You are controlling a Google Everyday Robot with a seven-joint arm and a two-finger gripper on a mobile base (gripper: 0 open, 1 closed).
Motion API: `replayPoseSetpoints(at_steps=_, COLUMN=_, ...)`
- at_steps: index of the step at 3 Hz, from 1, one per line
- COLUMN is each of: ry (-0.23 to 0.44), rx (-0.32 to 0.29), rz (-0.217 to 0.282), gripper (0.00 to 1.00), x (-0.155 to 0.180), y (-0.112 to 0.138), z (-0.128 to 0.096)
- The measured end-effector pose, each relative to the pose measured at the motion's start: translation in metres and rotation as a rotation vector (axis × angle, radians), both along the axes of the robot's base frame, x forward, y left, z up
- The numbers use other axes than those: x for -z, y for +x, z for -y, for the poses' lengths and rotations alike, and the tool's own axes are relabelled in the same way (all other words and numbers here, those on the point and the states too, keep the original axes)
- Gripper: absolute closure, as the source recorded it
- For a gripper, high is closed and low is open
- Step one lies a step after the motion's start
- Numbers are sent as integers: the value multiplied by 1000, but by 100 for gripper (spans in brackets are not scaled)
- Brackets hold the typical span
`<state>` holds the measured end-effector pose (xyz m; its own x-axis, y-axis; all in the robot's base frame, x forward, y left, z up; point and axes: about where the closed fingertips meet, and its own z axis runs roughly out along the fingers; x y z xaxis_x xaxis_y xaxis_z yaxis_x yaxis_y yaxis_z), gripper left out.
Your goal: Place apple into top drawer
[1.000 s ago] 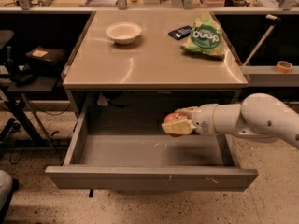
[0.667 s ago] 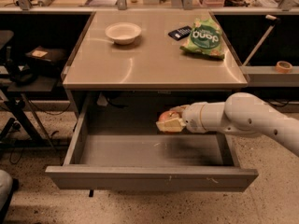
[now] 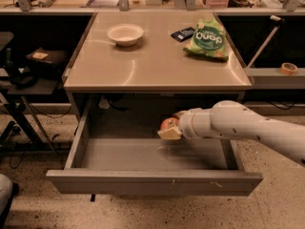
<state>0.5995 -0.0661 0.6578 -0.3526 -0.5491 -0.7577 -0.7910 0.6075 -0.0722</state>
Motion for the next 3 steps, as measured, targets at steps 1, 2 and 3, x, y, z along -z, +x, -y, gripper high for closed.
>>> replayPoseSetpoints(at_steps=1, ry=-98, rx=-24, rz=11, gripper=100, x=13, y=-14, z=7)
replayPoseSetpoints(at_steps=2, ry=-159, rx=-57, rz=9, gripper=100, x=20, y=-24, z=11)
replayPoseSetpoints(at_steps=3, ry=-161, rx=-58, rz=9, gripper=82, x=20, y=-24, z=11)
